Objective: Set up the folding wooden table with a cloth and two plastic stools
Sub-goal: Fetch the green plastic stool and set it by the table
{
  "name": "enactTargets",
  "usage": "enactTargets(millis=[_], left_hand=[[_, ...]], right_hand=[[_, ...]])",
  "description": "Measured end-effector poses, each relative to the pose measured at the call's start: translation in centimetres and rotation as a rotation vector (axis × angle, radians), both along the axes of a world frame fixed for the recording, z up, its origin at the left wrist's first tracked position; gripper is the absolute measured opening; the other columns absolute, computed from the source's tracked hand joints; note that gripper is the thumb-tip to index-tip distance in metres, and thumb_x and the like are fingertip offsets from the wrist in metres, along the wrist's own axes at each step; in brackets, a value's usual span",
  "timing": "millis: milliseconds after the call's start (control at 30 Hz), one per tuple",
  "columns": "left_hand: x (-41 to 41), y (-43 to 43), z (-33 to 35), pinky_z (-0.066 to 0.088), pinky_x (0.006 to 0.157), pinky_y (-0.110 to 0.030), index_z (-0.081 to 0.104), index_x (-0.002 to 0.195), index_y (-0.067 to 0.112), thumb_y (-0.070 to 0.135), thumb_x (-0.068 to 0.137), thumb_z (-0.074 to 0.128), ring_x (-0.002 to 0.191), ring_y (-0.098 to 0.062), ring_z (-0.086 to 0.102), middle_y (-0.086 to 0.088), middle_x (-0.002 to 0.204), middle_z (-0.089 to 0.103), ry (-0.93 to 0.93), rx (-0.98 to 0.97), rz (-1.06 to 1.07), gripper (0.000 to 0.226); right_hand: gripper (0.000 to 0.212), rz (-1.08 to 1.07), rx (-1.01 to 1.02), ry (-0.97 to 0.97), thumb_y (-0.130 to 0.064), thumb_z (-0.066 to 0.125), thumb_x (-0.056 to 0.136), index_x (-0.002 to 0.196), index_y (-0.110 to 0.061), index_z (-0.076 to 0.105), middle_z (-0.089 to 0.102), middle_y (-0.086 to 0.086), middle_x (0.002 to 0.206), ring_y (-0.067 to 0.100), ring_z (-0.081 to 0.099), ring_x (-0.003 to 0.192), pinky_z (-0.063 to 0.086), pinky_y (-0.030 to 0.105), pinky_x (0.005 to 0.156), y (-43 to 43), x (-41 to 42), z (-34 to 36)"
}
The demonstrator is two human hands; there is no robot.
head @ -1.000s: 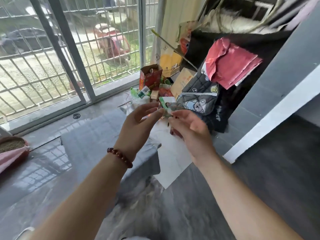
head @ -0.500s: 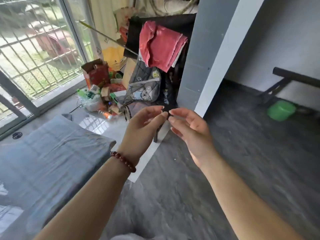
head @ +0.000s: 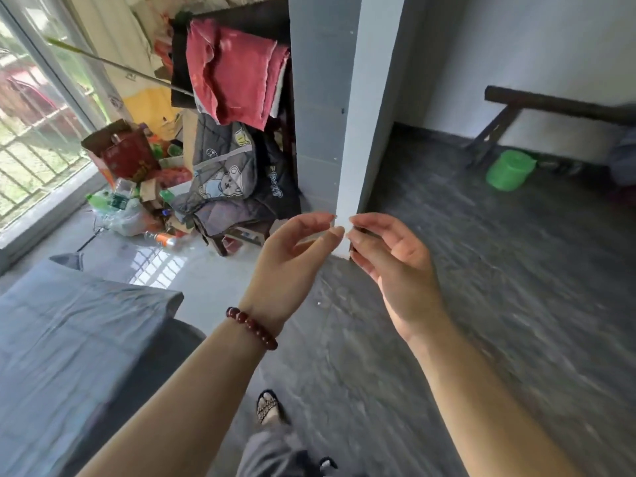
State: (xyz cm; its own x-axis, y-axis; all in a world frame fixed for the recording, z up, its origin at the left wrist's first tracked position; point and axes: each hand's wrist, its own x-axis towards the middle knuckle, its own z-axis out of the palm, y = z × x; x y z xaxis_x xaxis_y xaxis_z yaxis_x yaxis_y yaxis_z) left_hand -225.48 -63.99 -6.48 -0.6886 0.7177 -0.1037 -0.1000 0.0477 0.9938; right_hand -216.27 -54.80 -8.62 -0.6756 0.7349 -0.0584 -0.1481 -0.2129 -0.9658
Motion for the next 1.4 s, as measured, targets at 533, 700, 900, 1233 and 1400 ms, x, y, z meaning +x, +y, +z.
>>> enactTargets(millis=[533, 700, 900, 1233, 1400], left_hand=[[-8.2, 17.3, 0.3, 0.050, 0.080, -0.013, 0.068, 0.104, 0.019, 0.023, 0.088, 0.062, 0.089, 0.001, 0.062, 0.008, 0.098, 0.068, -0.028, -0.012, -0.124, 0.017], [-9.2, 22.7, 0.4, 0.049, 0.066, -0.009, 0.067, 0.101, 0.021, 0.023, 0.088, 0.062, 0.083, 0.001, 0.063, 0.006, 0.095, 0.068, -0.059, 0.018, -0.198, 0.014], [-7.8, 29.5, -0.3, 0.048, 0.076, -0.018, 0.066, 0.097, 0.027, 0.029, 0.086, 0.062, 0.086, 0.000, 0.064, 0.011, 0.089, 0.068, -0.046, -0.018, -0.320, 0.012], [-1.4, 45.5, -1.3, 0.046, 0.076, -0.021, 0.067, 0.098, 0.029, 0.034, 0.086, 0.062, 0.090, -0.001, 0.061, 0.011, 0.094, 0.066, -0.025, -0.049, -0.454, 0.014], [3.6, 55.5, -1.0, 0.045, 0.083, -0.024, 0.066, 0.096, 0.030, 0.032, 0.086, 0.063, 0.100, -0.010, 0.063, 0.009, 0.095, 0.067, -0.022, -0.045, -0.481, 0.011]], right_hand=[[0.023, -0.219, 0.083, -0.059, -0.030, 0.069, 0.070, 0.092, -0.026, 0.066, 0.069, -0.016, 0.093, 0.004, 0.065, 0.097, 0.051, 0.028, 0.090, 15.7, -5.5, 1.8], [0.025, -0.317, 0.089, -0.067, -0.029, 0.069, 0.070, 0.095, -0.023, 0.066, 0.069, -0.014, 0.092, 0.005, 0.064, 0.096, 0.050, 0.033, 0.095, 19.9, -6.4, 1.6], [0.024, -0.444, 0.070, -0.080, -0.025, 0.069, 0.071, 0.094, -0.021, 0.066, 0.068, -0.010, 0.099, 0.004, 0.064, 0.095, 0.050, 0.035, 0.097, 25.2, -4.3, 1.3], [0.019, -0.564, 0.022, -0.128, -0.024, 0.072, 0.076, 0.094, -0.023, 0.067, 0.069, -0.016, 0.090, 0.006, 0.064, 0.095, 0.049, 0.041, 0.099, 39.1, 2.5, 0.3], [0.015, -0.605, 0.020, -0.126, -0.015, 0.072, 0.081, 0.094, -0.019, 0.065, 0.067, -0.013, 0.093, 0.005, 0.063, 0.093, 0.048, 0.042, 0.101, 48.4, 7.4, 1.2]])
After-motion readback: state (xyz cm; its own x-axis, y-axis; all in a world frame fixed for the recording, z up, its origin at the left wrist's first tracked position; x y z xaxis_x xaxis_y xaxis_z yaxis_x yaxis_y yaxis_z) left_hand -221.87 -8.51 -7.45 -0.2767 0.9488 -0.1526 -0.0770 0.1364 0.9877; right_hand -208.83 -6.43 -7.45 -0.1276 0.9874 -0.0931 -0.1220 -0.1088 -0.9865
